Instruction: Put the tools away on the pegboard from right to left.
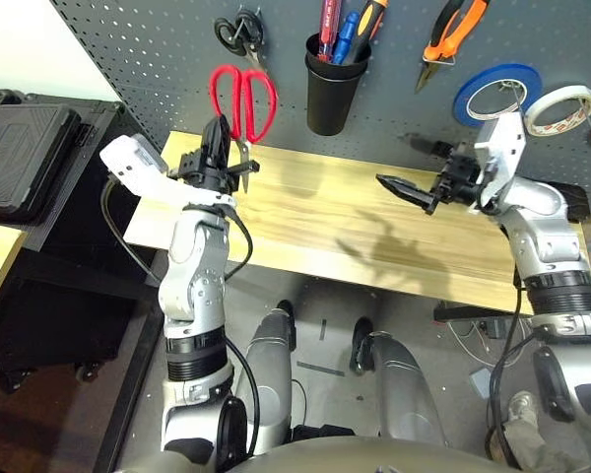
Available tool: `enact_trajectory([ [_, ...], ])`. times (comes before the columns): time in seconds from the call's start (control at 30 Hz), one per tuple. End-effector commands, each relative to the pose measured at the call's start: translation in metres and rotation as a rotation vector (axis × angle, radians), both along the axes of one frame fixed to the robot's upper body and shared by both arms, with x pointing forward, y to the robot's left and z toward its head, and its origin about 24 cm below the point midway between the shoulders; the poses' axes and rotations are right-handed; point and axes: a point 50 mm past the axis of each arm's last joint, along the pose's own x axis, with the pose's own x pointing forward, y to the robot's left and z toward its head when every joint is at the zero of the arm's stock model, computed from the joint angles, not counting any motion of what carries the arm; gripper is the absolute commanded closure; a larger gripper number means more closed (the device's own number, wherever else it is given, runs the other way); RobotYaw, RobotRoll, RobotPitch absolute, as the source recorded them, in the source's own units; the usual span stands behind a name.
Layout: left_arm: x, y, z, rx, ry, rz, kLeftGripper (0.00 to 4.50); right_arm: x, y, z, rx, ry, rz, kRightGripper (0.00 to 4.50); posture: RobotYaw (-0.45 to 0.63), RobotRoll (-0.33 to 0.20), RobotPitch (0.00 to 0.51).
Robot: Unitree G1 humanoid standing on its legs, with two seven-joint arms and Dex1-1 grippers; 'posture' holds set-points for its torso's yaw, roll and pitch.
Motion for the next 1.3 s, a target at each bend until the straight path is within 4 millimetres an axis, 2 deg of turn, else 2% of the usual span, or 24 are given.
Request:
enact_trajectory([
  [0.03,-0.001,0.004,0.01,-0.012,-0.029,0.003,4.48,-0.006,-0.005,0.016,0.019,-0.03,0.04,0.0,0.22,0.0,0.242],
  [0.3,0.008,0.014,0.019,-0.007,-0.035,0.014,4.48,-0.014,-0.019,0.048,0.05,-0.063,0.065,0.0,0.21,0.0,0.236],
  [0.57,0.024,0.019,0.017,0.04,-0.017,0.019,4.48,-0.019,-0.017,0.07,0.07,-0.077,0.086,0.0,0.18,0.0,0.231],
  [1.07,0.065,0.034,0.022,0.08,0.007,0.052,4.48,-0.016,-0.004,0.071,0.075,-0.097,0.073,0.0,0.16,0.0,0.234],
  [1.3,0.093,0.026,0.024,0.104,0.048,0.033,4.48,-0.013,0.002,0.068,0.078,-0.101,0.069,0.0,0.15,0.0,0.236],
])
